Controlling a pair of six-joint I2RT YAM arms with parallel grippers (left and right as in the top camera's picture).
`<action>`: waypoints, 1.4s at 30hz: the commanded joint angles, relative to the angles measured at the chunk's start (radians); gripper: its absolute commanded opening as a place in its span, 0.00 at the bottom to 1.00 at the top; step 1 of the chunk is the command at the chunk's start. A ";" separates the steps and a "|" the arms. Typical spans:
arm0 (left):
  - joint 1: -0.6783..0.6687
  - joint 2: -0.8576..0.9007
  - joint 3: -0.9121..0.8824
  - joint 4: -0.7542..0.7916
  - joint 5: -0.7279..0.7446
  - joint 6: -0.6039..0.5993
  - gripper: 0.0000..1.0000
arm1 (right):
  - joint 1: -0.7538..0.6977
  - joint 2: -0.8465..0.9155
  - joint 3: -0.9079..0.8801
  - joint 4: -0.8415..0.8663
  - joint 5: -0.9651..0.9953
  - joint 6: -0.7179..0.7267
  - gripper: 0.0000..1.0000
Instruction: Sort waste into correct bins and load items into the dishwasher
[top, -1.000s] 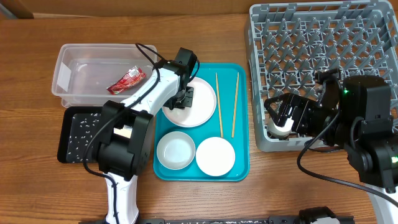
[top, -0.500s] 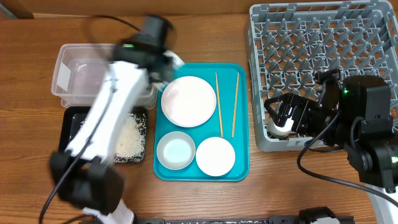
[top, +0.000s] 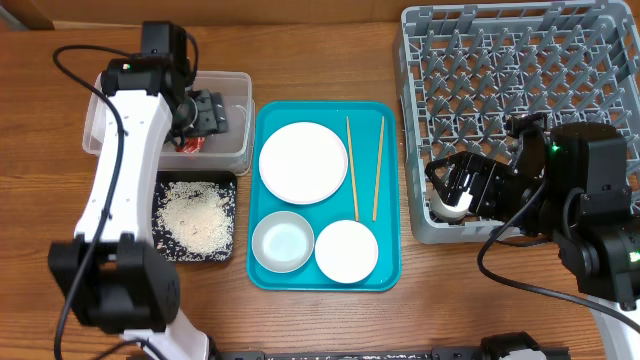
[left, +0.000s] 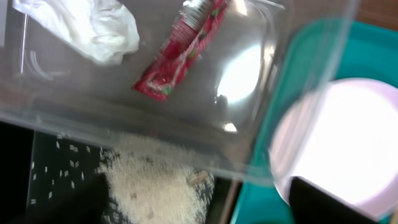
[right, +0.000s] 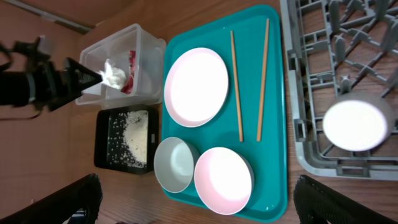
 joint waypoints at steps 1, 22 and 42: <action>-0.078 -0.191 0.031 -0.056 0.026 0.023 1.00 | -0.003 -0.002 0.011 0.018 0.047 -0.006 1.00; -0.379 -0.655 0.023 -0.195 -0.096 -0.031 1.00 | -0.003 -0.002 0.011 0.032 0.051 -0.006 1.00; -0.129 -1.402 -1.004 0.613 0.056 0.256 1.00 | -0.003 -0.002 0.011 0.032 0.051 -0.006 1.00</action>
